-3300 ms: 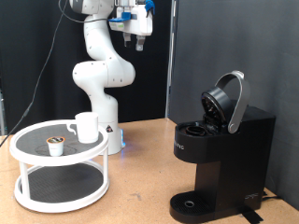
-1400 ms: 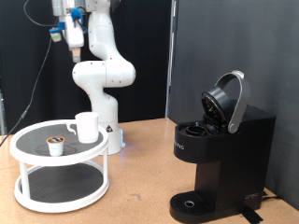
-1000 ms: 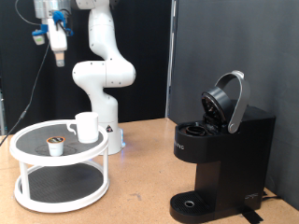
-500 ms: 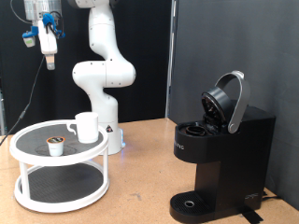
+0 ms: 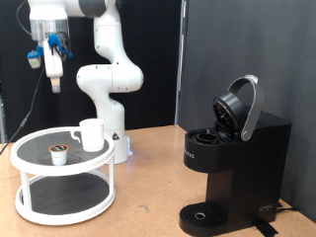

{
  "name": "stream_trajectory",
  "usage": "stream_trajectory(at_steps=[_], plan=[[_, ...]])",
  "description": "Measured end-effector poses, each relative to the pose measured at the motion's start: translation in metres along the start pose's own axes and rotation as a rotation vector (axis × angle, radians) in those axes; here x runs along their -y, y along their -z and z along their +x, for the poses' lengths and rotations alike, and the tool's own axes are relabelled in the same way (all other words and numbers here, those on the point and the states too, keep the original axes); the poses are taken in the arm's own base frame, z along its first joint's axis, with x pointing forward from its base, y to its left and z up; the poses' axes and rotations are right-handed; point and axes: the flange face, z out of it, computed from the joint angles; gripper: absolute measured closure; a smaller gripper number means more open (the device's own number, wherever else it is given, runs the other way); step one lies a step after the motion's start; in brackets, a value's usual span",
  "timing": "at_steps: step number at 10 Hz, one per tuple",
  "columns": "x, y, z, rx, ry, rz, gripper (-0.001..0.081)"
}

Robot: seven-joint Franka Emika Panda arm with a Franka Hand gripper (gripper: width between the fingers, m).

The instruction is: Make a cup of coffee with the keurig machine

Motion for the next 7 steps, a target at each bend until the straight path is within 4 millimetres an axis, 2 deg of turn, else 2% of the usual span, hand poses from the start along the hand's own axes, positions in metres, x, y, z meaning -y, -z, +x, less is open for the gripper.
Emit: stream_trajectory(at_steps=[7], plan=[[0.009,-0.062,-0.002,-0.032,0.001,0.037,0.0072]])
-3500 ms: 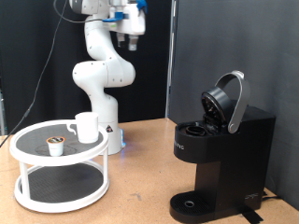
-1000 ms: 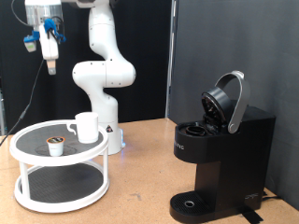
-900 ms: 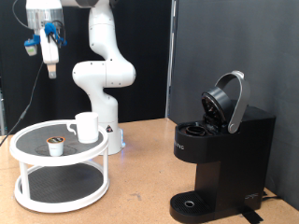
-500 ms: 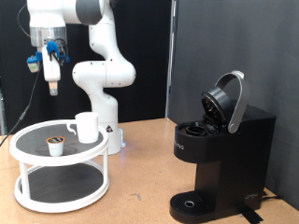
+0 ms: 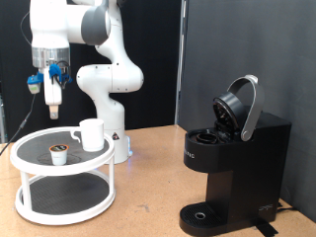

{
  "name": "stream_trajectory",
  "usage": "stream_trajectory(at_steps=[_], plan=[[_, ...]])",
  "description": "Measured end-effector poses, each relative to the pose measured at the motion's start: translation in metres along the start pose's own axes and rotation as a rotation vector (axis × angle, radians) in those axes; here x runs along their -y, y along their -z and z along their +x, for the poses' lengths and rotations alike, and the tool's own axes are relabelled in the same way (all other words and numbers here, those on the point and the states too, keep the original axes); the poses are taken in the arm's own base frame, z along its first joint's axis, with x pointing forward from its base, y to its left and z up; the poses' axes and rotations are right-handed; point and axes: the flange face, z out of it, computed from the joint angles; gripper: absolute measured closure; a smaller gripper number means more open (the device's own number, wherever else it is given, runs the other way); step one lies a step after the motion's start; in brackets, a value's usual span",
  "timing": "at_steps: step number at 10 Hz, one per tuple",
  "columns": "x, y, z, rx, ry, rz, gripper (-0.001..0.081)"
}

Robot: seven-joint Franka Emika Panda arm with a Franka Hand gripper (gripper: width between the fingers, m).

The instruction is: Make a cup of coffee with the keurig machine

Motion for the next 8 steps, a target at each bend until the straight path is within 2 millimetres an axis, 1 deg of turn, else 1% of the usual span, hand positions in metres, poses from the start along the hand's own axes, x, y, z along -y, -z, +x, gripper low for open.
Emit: stream_trajectory(at_steps=[5,8], plan=[[-0.005,-0.053,0.001,-0.031,0.022,0.037,0.0072],[-0.011,-0.078,0.005,-0.034,0.031,0.059,0.0072]])
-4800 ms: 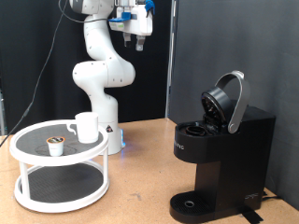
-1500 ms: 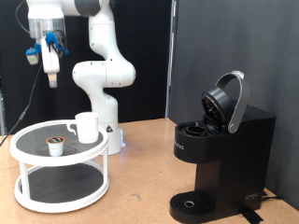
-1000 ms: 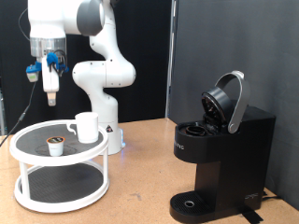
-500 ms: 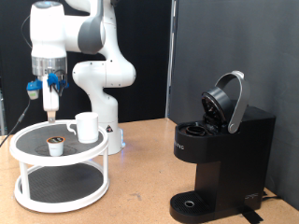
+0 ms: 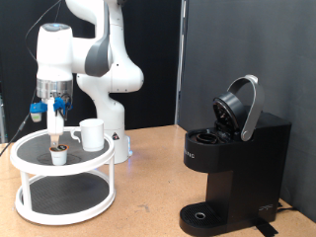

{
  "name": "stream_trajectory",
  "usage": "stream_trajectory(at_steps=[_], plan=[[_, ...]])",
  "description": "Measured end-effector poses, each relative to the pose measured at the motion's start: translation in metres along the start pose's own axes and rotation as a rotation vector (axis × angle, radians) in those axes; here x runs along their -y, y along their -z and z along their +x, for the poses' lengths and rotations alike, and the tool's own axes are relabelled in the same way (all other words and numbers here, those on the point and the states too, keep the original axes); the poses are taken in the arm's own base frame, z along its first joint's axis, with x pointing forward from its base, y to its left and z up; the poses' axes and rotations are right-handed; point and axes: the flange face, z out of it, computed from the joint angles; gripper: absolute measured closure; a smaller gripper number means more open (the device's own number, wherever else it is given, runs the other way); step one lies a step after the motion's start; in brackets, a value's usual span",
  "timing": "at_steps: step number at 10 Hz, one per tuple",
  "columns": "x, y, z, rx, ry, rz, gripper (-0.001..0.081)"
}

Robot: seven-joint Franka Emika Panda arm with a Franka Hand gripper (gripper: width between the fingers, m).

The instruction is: Make a cup of coffee with the keurig machine

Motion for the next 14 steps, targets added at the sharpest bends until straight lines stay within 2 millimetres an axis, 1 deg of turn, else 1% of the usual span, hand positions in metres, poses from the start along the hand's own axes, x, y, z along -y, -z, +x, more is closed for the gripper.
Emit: stream_trajectory(at_steps=[4,6,8,9,10,11,14], plan=[[-0.004,-0.022,0.000,-0.006,-0.008,0.008,0.0072],[-0.005,-0.029,-0.001,-0.009,-0.007,0.006,0.0072],[-0.005,-0.031,-0.001,-0.010,-0.008,0.004,0.0084],[-0.006,-0.031,-0.001,-0.010,-0.009,0.003,0.0262],[-0.006,-0.031,-0.001,-0.010,-0.009,0.003,0.0262],[-0.006,-0.031,-0.001,-0.010,-0.010,0.003,0.0423],[-0.006,-0.031,-0.001,-0.010,-0.010,0.003,0.0424]])
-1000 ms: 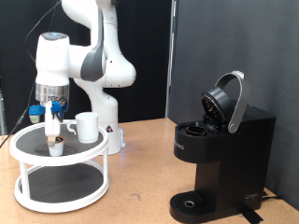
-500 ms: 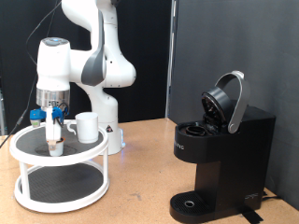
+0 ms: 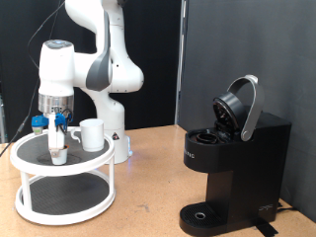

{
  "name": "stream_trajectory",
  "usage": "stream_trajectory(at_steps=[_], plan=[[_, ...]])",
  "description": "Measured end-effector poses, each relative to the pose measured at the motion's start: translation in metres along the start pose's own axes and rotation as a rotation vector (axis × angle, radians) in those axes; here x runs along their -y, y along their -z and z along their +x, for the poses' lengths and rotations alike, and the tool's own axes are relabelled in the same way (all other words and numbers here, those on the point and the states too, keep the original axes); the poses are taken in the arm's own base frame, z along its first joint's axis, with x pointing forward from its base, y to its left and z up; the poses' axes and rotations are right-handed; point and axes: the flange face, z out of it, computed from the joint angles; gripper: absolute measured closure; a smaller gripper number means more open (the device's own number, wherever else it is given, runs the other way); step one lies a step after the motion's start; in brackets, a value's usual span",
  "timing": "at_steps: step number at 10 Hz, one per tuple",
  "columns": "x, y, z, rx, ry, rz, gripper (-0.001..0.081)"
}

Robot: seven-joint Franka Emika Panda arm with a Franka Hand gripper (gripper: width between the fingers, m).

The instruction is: Make a cup of coffee with the keurig machine

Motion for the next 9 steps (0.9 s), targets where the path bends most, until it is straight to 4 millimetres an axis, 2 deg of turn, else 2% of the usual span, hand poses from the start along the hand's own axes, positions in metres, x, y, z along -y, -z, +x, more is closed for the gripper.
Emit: stream_trajectory(at_steps=[6,7,8,9], plan=[[0.0000,0.0000,0.0000,0.000,-0.002,0.000,0.0424],[0.0000,0.0000,0.0000,0.000,-0.007,0.000,0.0372],[0.0000,0.0000,0.0000,0.000,-0.010,0.000,0.0237],[0.0000,0.0000,0.0000,0.000,-0.012,0.000,0.0237]])
